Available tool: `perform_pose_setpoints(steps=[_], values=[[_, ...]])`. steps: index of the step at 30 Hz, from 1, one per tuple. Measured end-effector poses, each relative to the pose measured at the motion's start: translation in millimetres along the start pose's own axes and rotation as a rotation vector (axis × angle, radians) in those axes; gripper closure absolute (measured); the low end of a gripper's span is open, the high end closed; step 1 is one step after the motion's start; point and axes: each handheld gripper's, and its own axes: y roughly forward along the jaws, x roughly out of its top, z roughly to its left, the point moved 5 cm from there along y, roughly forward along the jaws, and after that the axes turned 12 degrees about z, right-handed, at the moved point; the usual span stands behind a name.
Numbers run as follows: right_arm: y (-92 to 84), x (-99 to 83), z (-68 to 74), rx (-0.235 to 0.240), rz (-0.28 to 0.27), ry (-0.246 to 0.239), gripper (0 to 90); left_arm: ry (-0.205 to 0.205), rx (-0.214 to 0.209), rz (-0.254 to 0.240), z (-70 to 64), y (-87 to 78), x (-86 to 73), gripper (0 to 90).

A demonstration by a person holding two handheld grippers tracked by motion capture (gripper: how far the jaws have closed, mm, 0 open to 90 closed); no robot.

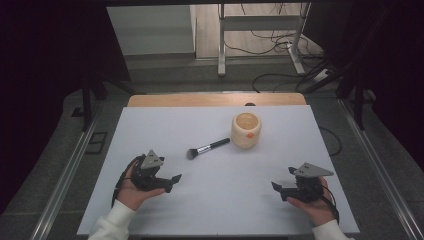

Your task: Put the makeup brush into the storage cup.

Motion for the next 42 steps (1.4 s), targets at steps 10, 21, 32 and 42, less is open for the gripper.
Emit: perform_pose_setpoints(steps=[10, 21, 32, 42], values=[[-0.3, -0.1, -0.3, -0.002, -0.005, -0.001, 17.7, 0.017, -0.011, -0.001, 4.0, 7.0, 21.9, 14.4], [0.3, -0.6, -1.2, -0.004, -0.002, 0.0, 17.7, 0.047, -0.023, 0.027, 8.5, 14.7, 44.0, 14.6], [0.5, -1.3, -2.8, -0.008, 0.0, 0.003, 17.7, 0.075, -0.029, 0.046, 12.7, 24.0, 60.9, 14.5], [1.2, -1.5, -3.5, -0.01, 0.004, 0.003, 17.6, 0.073, -0.051, 0.034, 16.6, 27.7, 66.7, 13.9]])
